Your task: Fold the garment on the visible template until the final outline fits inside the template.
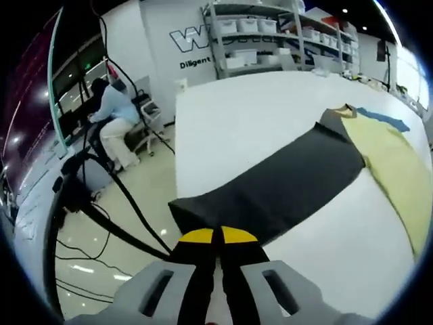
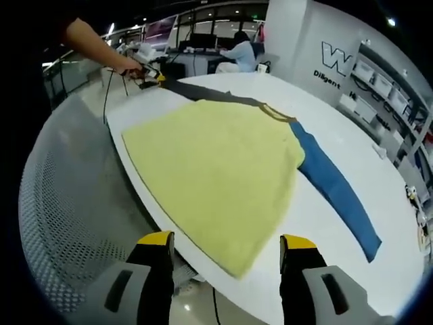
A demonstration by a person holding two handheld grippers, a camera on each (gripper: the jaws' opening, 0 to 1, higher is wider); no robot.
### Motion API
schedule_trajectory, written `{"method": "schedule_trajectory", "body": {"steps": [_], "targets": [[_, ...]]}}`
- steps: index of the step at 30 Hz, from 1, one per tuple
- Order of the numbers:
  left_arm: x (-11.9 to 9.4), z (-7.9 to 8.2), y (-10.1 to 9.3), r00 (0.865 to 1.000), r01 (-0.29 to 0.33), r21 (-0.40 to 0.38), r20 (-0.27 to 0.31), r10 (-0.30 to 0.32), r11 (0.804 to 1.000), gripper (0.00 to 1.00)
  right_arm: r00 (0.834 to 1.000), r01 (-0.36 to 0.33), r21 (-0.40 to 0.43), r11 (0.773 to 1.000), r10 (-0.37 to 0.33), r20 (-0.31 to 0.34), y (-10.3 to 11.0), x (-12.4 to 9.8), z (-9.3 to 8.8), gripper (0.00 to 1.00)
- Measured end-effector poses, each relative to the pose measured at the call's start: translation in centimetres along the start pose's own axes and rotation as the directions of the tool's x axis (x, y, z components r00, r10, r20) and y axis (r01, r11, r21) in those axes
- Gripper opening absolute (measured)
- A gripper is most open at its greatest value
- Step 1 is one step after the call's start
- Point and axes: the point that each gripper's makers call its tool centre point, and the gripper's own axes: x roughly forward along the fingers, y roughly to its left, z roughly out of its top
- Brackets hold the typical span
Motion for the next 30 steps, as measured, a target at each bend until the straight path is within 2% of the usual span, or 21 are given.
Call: {"method": "schedule_trajectory", "body": {"steps": [6,10,12,14,18,24,30], "targets": [[-1.0,3.1,-0.9,0.999,0.001,0.014,0.044,-0.002,1.0,0.0,0.999,-0.021,-0.015,1.0,0.022,0.025,-1.0,-0.1,0.2,0.6],[-2.0,5.4,-2.3,0.997,0.008,0.035,0.076,-0.01,0.999,0.0,0.999,-0.024,0.0,1.0,0.024,0.046,-1.8,-0.3,0.0,0.6],[-2.3,6.5,-3.0,0.996,0.014,0.06,0.091,-0.02,0.998,0.0,0.996,-0.029,0.04,0.999,0.026,0.089,-2.1,-0.4,0.7,0.6],[-2.8,7.8,-3.8,0.994,0.019,0.086,0.108,-0.028,0.996,0.0,0.995,-0.026,0.037,0.999,0.022,0.094,-2.6,-0.5,0.7,0.6],[-3.3,9.3,-5.3,0.992,0.026,0.115,0.118,-0.04,0.993,0.0,0.993,-0.037,0.036,0.999,0.033,0.111,-3.1,-0.6,0.5,0.59],[-4.0,11.7,-8.4,0.988,0.043,0.17,0.14,-0.068,0.984,0.0,0.99,-0.056,0.026,0.998,0.052,0.133,-3.6,-1.3,-0.3,0.59],[-4.3,13.8,-11.6,0.985,0.055,0.185,0.152,-0.084,0.981,0.0,0.983,-0.062,0.047,0.997,0.053,0.174,-4.5,-2.2,-0.6,0.59]]}}
